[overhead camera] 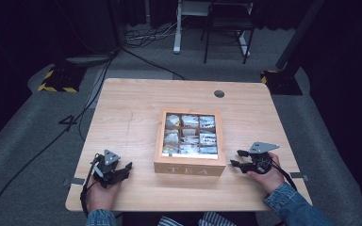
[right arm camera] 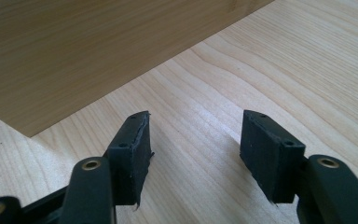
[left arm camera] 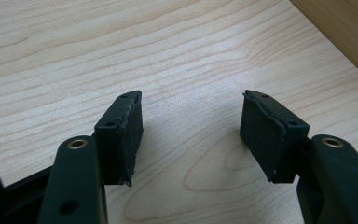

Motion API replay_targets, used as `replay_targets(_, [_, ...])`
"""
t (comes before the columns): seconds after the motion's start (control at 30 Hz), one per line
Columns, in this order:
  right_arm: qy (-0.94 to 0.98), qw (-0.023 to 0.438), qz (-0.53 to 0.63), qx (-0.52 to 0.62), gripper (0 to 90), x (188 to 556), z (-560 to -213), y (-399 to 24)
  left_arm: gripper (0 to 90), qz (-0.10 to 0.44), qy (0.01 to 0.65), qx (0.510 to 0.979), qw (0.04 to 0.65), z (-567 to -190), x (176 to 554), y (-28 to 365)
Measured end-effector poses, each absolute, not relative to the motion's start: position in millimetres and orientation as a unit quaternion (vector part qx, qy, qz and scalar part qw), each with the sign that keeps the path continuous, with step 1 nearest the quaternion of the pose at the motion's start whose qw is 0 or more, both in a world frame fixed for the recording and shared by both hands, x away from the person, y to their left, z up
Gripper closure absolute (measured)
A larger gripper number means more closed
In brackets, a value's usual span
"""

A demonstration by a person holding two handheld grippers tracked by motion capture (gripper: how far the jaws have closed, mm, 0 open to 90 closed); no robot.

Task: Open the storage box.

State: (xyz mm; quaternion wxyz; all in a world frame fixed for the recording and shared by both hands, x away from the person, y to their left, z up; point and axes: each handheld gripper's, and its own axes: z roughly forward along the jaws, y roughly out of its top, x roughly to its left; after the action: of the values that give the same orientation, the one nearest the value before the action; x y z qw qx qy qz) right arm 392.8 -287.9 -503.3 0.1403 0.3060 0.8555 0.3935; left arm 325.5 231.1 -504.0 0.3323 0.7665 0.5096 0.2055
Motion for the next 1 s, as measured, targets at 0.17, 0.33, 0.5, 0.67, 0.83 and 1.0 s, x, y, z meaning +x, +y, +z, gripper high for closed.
replay_targets(0.17, [0.856,0.144,0.392,0.305,43.3,392.4,-503.3,-287.6,40.2,0.203,0.508,0.768,0.333,-503.9,326.4,230.9])
replay_targets(0.33, [0.856,0.145,0.392,0.305,43.9,391.7,-503.1,-287.3,41.4,0.206,0.511,0.765,0.333,-504.1,327.4,230.8])
replay_targets(0.5, [0.858,0.136,0.399,0.292,58.4,390.8,-503.0,-287.3,42.9,0.206,0.514,0.763,0.334,-504.0,327.1,231.0])
replay_targets(0.67, [0.867,0.13,0.377,0.298,90.0,389.7,-497.0,-289.0,43.0,0.206,0.514,0.763,0.334,-504.0,327.2,231.0])
replay_targets(0.83, [0.861,0.12,0.383,0.312,90.0,386.6,-482.6,-294.6,43.0,0.207,0.514,0.763,0.334,-504.0,327.2,231.0])
replay_targets(1.0, [0.859,0.089,0.418,0.281,90.0,371.3,-457.8,-289.1,43.0,0.206,0.514,0.763,0.333,-503.9,327.0,230.9])
